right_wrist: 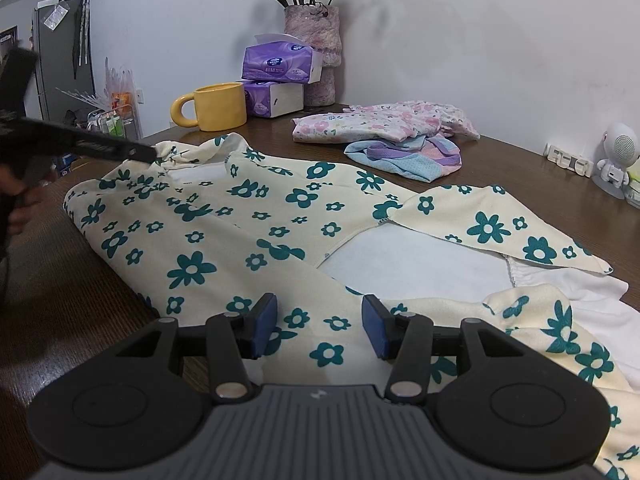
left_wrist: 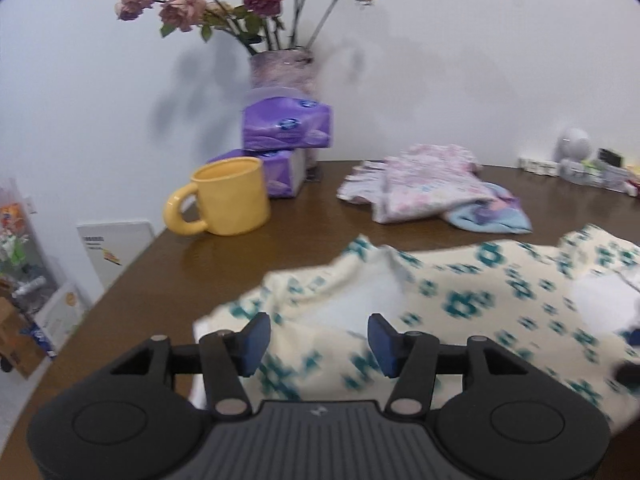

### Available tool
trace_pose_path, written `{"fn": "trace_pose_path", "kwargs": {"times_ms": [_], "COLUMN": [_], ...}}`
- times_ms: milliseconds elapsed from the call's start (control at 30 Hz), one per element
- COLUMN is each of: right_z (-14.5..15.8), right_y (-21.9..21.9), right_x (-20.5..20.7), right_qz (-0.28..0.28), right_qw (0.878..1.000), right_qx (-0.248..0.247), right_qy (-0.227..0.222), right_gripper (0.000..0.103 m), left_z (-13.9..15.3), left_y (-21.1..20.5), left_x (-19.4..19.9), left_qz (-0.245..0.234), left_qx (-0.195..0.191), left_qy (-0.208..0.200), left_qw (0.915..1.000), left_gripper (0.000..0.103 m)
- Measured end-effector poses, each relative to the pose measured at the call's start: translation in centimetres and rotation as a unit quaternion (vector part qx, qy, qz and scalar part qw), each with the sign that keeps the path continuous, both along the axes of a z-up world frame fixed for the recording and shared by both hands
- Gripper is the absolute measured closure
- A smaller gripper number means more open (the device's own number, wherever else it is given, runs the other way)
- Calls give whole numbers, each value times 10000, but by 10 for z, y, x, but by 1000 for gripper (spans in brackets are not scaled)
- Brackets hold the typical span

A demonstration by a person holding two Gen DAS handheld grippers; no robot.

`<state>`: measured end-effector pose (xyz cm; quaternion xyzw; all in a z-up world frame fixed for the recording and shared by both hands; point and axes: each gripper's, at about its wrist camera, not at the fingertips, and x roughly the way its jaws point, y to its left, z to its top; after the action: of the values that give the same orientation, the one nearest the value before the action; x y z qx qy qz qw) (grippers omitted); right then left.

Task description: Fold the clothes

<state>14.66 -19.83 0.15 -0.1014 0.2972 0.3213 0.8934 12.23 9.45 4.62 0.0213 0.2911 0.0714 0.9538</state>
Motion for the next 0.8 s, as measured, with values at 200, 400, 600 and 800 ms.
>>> {"fn": "trace_pose_path", "kwargs": {"times_ms": [200,400,600,800], "right_z": [0,0,0,0], "right_y": [0,0,0,-1], "right_x": [0,0,0,0], "right_qz": [-5,-2,-2,-49], "right_qw": [10000,10000,10000,10000], "right_qx": [0,-10,-21,15], "right_qy": [5,-1,-12,3], "right_gripper": [55,55,54,52], "left_z": [-13,-26,-19,-20], "left_y": [-16,-13,-20,-22], "left_x": [-20,-12,-15,-16], "left_qz": [-221,-163,-193,-147], "left_qx": [-90,-289,-263,-337], "left_qy": [188,393,291,326], "left_qw": [9995,9987,9990,9988], "left_gripper": [51,53,55,55]}}
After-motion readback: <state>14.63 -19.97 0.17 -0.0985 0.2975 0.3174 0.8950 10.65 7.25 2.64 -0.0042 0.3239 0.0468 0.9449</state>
